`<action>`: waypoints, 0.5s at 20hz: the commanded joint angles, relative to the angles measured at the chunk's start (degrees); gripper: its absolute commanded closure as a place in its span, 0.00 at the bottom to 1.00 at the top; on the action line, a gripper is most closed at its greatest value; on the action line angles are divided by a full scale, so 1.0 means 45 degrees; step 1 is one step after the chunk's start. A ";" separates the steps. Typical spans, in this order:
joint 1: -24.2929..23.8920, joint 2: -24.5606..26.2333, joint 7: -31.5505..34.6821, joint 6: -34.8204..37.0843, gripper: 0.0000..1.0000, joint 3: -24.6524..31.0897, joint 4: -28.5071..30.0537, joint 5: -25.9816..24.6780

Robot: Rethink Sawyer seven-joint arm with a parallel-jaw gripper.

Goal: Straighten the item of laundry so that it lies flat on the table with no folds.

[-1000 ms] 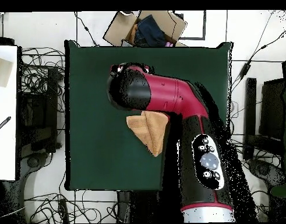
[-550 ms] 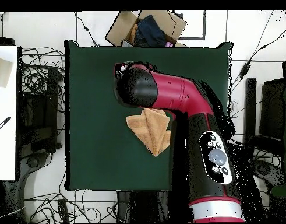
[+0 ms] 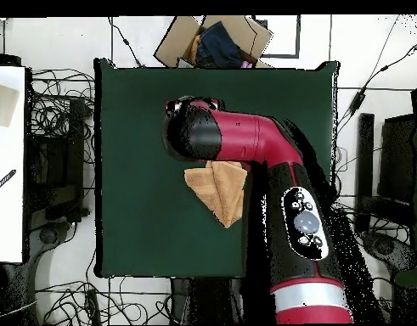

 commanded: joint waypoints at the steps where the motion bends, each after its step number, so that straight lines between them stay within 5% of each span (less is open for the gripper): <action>1: 0.0681 0.0305 0.0890 -0.0552 0.00 -0.0190 0.0548 -0.1145; 10: 0.0935 0.0728 0.1479 -0.1187 0.00 -0.0071 0.0858 -0.1445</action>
